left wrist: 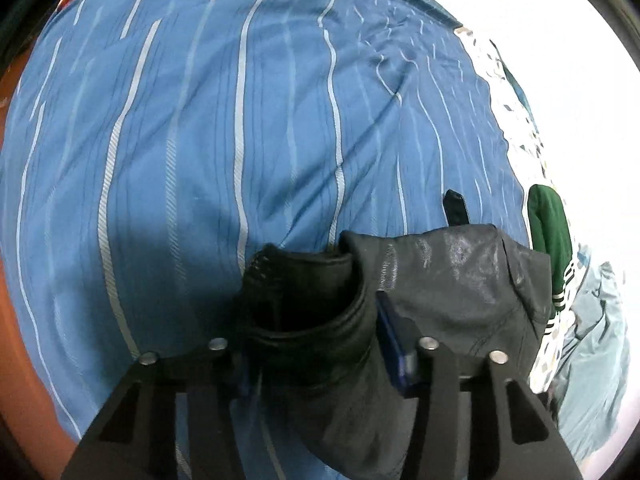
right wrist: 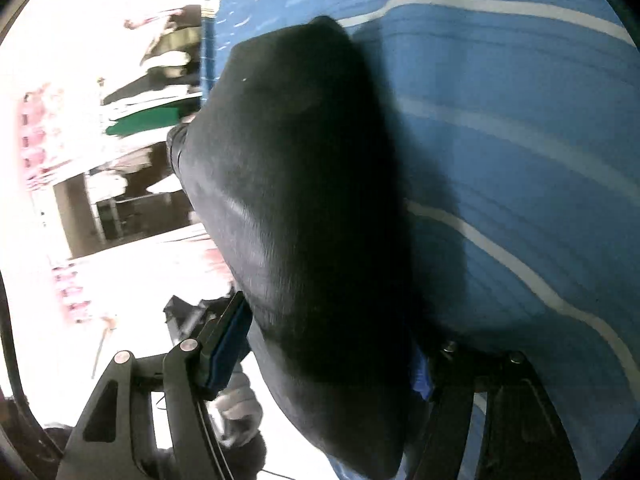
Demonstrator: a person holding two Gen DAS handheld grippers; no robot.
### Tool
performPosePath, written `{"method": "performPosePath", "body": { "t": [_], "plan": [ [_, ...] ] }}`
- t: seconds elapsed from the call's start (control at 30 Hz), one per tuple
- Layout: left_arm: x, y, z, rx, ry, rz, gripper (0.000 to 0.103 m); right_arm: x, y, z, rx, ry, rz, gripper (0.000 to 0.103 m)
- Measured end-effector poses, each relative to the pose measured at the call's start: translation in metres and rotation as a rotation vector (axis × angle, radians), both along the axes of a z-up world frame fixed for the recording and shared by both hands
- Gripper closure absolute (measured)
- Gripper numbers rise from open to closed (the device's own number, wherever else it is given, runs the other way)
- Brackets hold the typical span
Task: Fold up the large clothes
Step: 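Lift the folded black jacket with both tools and carry it onto the green garment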
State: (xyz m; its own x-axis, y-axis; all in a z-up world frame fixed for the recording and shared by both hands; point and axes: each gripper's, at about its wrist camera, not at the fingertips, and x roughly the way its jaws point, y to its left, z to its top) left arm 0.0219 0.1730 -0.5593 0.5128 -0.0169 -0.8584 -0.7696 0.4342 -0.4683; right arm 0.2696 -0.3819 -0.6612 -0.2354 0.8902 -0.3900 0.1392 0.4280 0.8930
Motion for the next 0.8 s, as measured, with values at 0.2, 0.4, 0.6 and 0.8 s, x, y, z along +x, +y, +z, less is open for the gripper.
{"method": "performPosePath", "body": {
  "t": [0.2,0.4,0.6,0.8],
  "plan": [
    [-0.008,0.005,0.01,0.018,-0.013,-0.015,0.074,0.004,0.028,-0.003,0.068,-0.005,-0.011,0.032],
    [-0.009,0.012,0.037,0.017,-0.013,-0.042,0.08,0.002,0.045,0.023,0.131,-0.045,-0.041,0.057],
    [-0.001,0.008,0.087,0.062,-0.047,-0.083,0.083,0.001,0.038,0.069,0.152,-0.057,-0.067,0.061],
    [0.05,0.007,0.14,0.104,-0.128,-0.141,0.083,0.019,0.013,0.112,0.188,-0.032,-0.136,0.062]
  ]
}}
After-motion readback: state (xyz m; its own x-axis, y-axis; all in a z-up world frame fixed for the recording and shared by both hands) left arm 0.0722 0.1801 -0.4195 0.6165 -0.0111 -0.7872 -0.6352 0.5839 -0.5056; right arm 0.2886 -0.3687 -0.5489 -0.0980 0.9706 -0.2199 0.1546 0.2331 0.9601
